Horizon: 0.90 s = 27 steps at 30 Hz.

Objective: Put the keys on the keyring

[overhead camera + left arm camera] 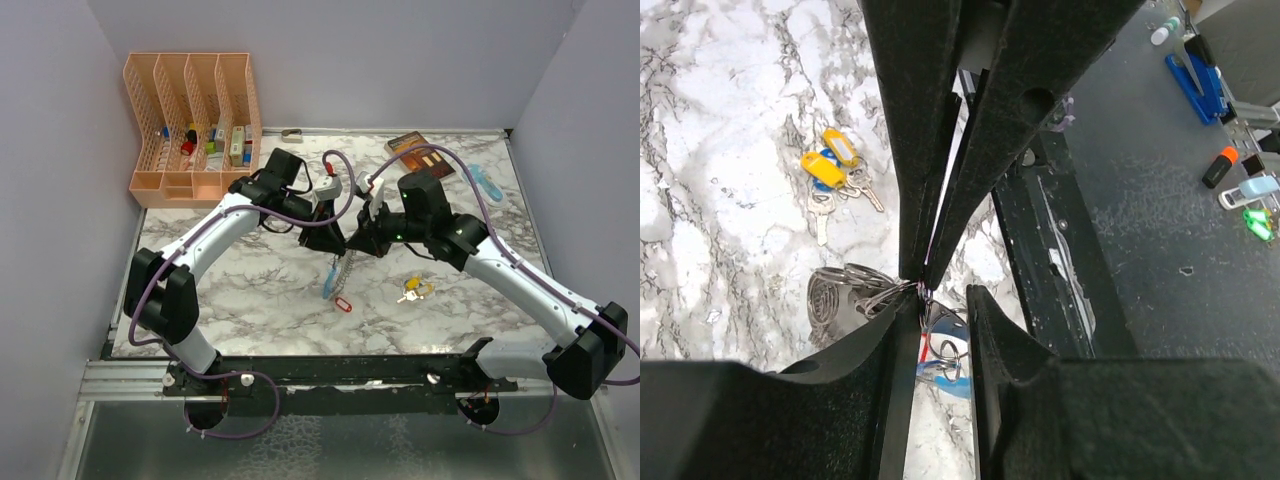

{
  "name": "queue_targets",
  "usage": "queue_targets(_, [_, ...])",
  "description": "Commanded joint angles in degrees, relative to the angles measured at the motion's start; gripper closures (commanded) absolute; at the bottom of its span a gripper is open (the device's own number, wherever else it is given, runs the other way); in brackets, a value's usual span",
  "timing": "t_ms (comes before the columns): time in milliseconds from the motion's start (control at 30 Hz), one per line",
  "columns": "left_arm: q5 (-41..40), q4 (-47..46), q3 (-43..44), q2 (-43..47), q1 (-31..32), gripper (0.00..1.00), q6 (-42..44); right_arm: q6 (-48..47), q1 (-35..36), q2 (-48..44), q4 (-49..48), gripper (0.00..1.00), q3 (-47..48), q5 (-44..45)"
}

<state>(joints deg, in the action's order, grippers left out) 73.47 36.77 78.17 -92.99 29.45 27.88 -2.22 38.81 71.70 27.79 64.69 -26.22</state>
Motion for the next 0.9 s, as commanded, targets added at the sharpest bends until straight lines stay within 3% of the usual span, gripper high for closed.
queue_targets(0, [2.2,3.8,1.4,2.0,0.7,0.74,4.2,-2.0,-0.5,0.7,3.6,0.99,2.2,-2.3])
queue_targets(467, [0.0,3.2,0.5,1.3,1.6,0.82,4.4,-2.4,-0.5,-0.2,3.1,0.99,1.9,-4.2])
queue_targets(600, [-0.8,2.7,0.1,0.9,1.7,1.00,4.5,-2.7,-0.5,-0.9,2.1,0.99,1.1,-4.6])
queue_targets(833, [0.0,2.0,0.0,0.5,1.7,1.00,3.9,-2.4,-0.5,-3.2,0.0,0.99,-0.8,-1.8])
queue_targets(867, [0.1,1.8,0.1,0.6,1.7,1.00,3.8,-2.1,-0.5,-4.3,-0.6,0.94,-1.3,-0.6])
